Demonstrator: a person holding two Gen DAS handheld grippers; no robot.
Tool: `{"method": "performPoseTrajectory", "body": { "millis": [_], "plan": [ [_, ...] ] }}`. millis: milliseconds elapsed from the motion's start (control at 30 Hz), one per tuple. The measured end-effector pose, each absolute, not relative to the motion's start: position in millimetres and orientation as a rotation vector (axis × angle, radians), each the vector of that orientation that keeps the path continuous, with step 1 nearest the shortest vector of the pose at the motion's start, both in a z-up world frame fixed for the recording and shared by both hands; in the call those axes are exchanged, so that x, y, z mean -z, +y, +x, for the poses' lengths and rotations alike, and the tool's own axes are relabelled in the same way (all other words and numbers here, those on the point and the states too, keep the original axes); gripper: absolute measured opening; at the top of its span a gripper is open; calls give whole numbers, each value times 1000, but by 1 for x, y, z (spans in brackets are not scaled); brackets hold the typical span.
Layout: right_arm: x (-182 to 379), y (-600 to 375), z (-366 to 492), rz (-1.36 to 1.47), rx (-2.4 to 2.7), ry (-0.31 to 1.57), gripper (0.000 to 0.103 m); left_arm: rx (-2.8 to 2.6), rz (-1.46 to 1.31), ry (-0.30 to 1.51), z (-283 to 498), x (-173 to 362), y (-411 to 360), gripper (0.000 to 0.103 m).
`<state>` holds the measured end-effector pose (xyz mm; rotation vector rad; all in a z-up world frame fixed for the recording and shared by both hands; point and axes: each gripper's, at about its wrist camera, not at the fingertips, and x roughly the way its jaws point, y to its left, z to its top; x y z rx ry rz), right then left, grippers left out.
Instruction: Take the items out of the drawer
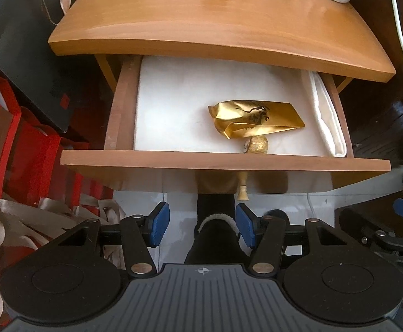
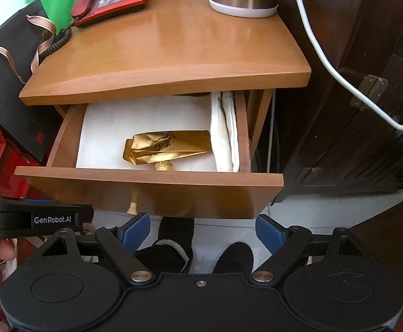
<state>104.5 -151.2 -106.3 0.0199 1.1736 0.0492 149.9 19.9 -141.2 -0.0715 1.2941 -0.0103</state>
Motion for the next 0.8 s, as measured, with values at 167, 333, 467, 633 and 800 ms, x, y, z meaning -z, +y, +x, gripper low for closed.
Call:
{"method": "performPoseTrajectory", "body": {
  "millis": [167, 333, 467, 633, 800],
  "plan": [
    [110, -153, 106, 25, -49, 1177, 82, 19, -67, 1301, 154, 146, 17, 56],
    [114, -155, 108, 36, -44, 1184, 82, 25, -59, 1302, 157, 149, 14, 56],
    [118, -157, 110, 45, -48, 1191, 82, 30, -49, 1302, 160, 152, 12, 56],
    [121, -158, 111, 52, -49, 1196, 82, 37, -47, 1310, 163, 158, 9, 56],
    [126, -161, 114, 66, -49, 1209, 82, 44, -49, 1320, 166, 164, 8, 56]
  ]
}}
